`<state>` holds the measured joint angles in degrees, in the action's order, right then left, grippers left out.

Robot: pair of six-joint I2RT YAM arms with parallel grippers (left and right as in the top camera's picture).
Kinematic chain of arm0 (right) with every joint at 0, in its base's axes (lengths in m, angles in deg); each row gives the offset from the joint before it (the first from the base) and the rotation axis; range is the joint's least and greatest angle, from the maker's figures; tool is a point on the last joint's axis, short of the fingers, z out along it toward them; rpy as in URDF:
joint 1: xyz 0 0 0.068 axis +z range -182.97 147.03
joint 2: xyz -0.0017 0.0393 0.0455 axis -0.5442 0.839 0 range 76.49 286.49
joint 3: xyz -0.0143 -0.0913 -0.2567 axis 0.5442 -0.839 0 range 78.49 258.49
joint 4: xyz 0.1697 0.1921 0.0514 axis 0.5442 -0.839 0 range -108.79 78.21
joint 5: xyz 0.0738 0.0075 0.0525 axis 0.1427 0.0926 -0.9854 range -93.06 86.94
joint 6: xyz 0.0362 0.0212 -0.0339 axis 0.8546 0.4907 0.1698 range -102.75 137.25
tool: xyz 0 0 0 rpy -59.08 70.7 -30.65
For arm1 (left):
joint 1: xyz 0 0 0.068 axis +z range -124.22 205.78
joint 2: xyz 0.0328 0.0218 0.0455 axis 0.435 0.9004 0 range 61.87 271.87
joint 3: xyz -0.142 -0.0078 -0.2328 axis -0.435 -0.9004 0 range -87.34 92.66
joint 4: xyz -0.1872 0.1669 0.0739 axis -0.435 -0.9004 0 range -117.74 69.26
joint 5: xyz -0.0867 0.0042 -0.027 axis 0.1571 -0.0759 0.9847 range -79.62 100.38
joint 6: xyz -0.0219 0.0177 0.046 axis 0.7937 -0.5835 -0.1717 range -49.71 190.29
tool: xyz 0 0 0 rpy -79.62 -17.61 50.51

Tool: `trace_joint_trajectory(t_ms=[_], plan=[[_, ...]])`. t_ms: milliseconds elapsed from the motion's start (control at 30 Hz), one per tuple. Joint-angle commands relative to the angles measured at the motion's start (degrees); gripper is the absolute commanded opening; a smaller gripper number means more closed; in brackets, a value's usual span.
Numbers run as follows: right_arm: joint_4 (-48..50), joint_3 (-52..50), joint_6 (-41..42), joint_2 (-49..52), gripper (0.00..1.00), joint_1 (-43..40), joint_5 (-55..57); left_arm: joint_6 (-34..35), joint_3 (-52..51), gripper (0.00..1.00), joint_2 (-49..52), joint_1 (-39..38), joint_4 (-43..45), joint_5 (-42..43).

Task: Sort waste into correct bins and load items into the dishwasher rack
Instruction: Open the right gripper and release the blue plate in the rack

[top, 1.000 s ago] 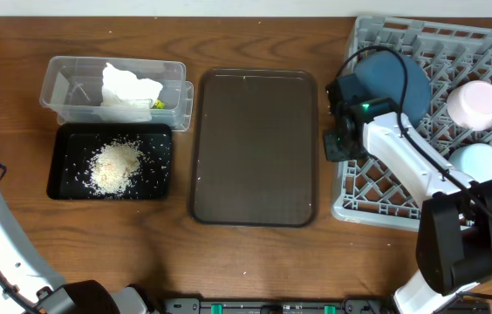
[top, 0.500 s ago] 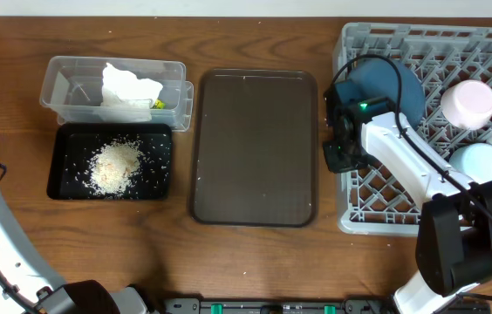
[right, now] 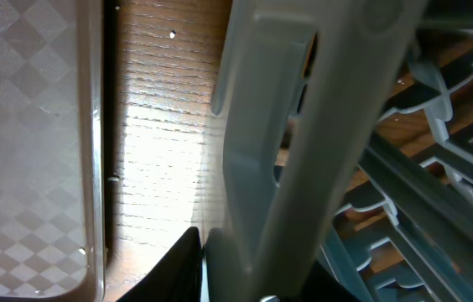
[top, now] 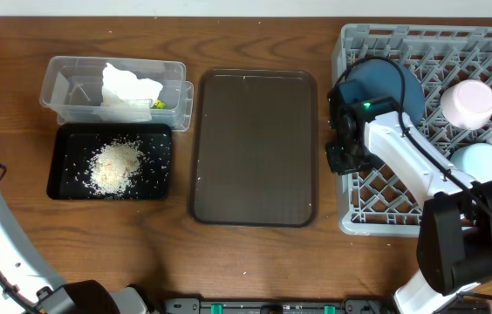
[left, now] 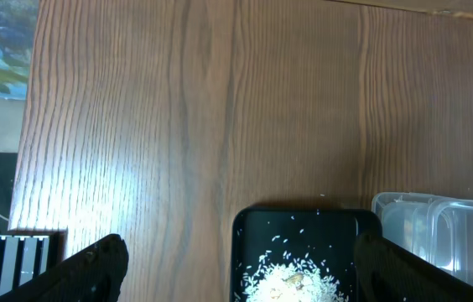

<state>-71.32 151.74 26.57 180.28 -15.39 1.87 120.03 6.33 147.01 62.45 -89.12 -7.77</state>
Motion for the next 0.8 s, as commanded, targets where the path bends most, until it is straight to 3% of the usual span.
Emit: trace_joint_trajectory(t_ms=[0,100,133,167,767], plan=[[-0.5,-0.5,-0.5,0.3,0.31,-1.2,3.8,0.5,0.3,0.89,0.5,0.2,-0.2,-0.5],[-0.5,-0.3,-0.3,-0.9,0.67,-1.2,3.8,0.5,0.3,0.89,0.5,0.2,-0.2,-0.5],[-0.5,-0.1,-0.3,-1.4,0.91,-1.2,3.6,0.5,0.3,0.89,0.5,0.2,-0.2,-0.5],[-0.5,0.2,-0.3,-2.0,0.99,-1.2,3.6,0.5,0.3,0.89,0.5,0.2,-0.2,-0.5],[0.3,7.8,-1.2,-22.7,0.99,-1.9,-6.0,0.5,0.3,0.89,0.5,0.2,-0.2,-0.5]])
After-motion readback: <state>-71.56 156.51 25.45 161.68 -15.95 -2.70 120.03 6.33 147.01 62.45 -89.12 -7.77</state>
